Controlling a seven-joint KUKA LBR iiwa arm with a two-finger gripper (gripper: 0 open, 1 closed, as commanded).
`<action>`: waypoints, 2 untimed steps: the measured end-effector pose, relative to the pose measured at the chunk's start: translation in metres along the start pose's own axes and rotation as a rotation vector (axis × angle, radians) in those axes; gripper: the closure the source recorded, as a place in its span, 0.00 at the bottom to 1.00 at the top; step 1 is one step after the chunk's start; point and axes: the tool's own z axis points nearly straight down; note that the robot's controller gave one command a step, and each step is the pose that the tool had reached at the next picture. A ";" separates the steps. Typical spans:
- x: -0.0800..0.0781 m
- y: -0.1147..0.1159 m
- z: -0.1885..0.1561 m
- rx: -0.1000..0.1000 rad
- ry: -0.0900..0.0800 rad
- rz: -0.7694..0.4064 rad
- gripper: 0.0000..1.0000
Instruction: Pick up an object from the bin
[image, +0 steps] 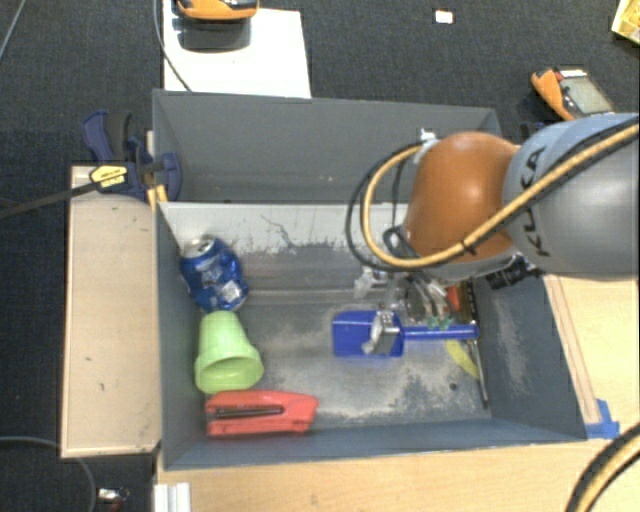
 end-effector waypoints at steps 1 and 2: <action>-0.013 -0.031 0.079 -0.001 -0.013 -0.206 0.00; -0.014 -0.036 0.112 -0.002 -0.013 -0.095 0.00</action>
Offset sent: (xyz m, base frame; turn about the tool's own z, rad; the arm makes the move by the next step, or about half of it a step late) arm 0.0086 -0.0363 -0.0938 0.0782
